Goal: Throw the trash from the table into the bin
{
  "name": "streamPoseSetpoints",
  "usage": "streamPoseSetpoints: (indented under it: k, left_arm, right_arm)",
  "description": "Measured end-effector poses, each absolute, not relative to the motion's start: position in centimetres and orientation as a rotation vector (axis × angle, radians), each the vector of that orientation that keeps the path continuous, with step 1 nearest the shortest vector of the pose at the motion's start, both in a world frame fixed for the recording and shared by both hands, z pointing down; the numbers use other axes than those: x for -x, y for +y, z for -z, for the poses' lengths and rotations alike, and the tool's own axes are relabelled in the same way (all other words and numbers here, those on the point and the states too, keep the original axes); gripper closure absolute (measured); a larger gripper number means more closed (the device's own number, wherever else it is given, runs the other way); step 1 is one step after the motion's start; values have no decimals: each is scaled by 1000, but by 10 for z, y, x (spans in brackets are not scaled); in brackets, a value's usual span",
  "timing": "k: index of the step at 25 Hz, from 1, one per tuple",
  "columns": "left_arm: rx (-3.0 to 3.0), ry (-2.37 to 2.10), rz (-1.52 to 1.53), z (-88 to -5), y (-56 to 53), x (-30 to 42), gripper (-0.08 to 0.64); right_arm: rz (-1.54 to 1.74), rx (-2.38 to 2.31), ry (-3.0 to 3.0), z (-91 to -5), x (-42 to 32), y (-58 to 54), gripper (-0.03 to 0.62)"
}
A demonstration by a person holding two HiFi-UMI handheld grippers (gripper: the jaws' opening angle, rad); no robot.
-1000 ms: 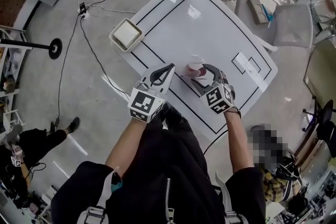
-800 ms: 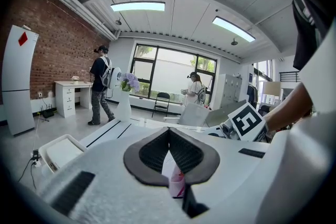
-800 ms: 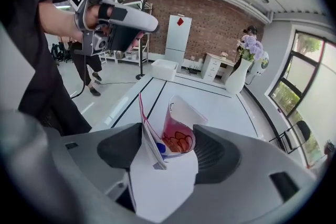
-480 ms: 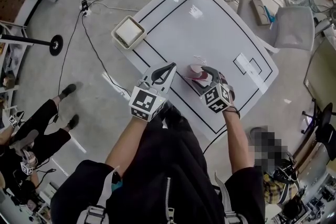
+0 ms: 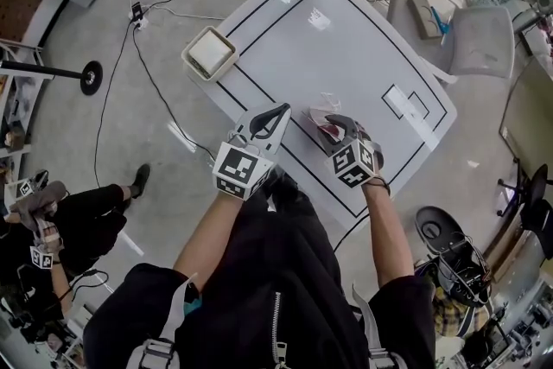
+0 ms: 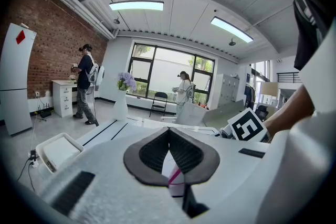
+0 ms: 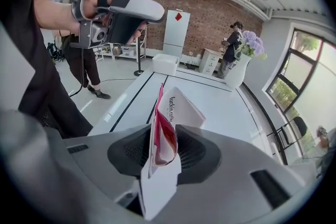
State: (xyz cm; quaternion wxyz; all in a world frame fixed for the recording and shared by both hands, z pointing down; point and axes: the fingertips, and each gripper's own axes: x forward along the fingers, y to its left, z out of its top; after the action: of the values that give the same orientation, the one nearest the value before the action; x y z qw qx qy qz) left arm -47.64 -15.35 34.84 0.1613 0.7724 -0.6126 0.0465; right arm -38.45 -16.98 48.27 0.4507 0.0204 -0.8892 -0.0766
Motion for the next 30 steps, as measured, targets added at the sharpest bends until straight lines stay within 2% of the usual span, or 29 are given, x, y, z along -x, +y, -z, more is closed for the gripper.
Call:
streamPoseSetpoints:
  k: [12,30]
  left_arm:
    - [-2218,-1752,-133,-345,-147,470,552]
    - [-2328,-1654,-155,-329,-145,407,552]
  right_arm:
    - [164,-146,-2212,-480,376,-171,546]
    - [-40,-511,-2380,-410,312,-164,558]
